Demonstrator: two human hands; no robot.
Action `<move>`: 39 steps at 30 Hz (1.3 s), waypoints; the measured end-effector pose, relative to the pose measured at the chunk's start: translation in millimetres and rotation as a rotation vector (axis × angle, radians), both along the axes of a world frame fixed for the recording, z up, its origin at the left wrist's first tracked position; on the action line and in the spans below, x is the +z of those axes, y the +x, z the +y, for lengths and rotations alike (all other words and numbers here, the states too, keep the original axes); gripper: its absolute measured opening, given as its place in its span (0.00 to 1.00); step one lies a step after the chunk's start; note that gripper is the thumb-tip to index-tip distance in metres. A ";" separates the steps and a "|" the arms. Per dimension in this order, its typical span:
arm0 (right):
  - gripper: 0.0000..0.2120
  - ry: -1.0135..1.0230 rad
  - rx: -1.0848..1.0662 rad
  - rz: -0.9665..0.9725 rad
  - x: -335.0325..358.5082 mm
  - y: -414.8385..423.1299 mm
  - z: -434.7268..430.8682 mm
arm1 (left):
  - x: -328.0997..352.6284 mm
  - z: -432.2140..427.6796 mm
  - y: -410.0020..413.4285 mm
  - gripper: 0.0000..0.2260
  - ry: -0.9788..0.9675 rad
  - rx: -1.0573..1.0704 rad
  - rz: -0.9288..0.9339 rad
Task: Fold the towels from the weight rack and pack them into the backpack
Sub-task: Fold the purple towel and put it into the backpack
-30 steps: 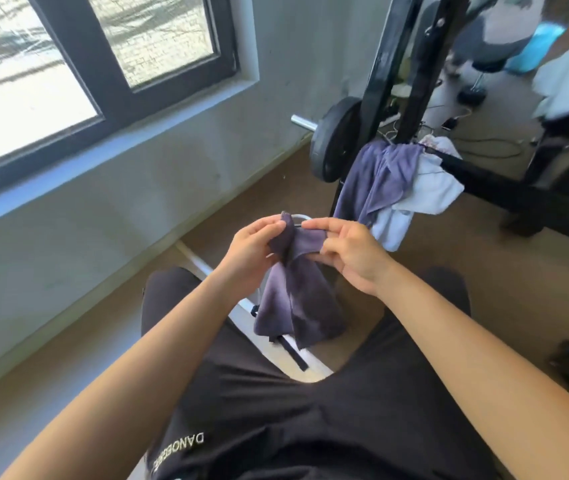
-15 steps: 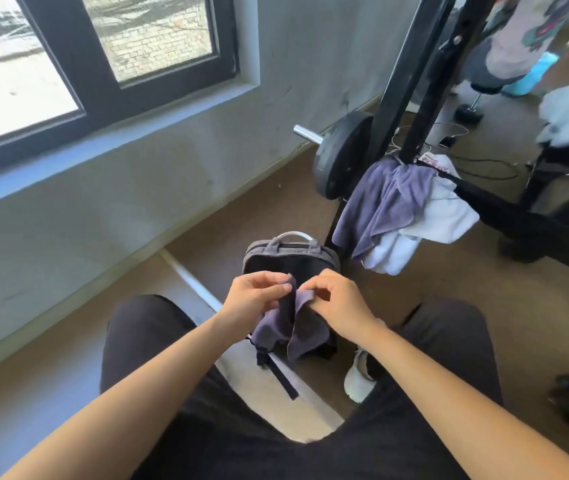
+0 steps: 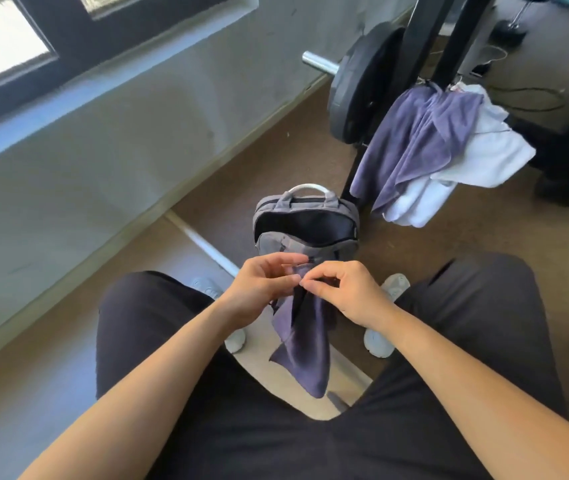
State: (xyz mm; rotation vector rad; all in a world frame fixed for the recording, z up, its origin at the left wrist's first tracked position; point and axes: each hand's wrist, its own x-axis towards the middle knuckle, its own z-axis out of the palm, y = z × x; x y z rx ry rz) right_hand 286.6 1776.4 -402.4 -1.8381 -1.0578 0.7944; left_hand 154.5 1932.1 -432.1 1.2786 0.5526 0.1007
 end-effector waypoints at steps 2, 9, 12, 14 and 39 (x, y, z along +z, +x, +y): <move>0.09 -0.013 0.018 0.014 5.3 0.4 -0.6 | -2.1 -0.4 1.3 0.12 0.014 0.004 0.012; 0.08 -0.029 0.002 -0.006 3.2 2.4 -4.2 | -4.6 -4.0 3.9 0.10 0.020 0.011 0.029; 0.06 0.021 -0.082 -0.079 1.6 2.8 -3.9 | -5.2 -2.9 5.5 0.09 0.000 0.021 0.022; 0.06 0.055 -0.118 -0.145 -0.4 5.0 -2.5 | -2.1 -1.7 5.3 0.10 -0.009 0.010 0.002; 0.07 0.154 -0.135 0.019 24.0 34.2 -20.7 | -12.2 -6.5 7.2 0.22 0.742 -0.128 -0.012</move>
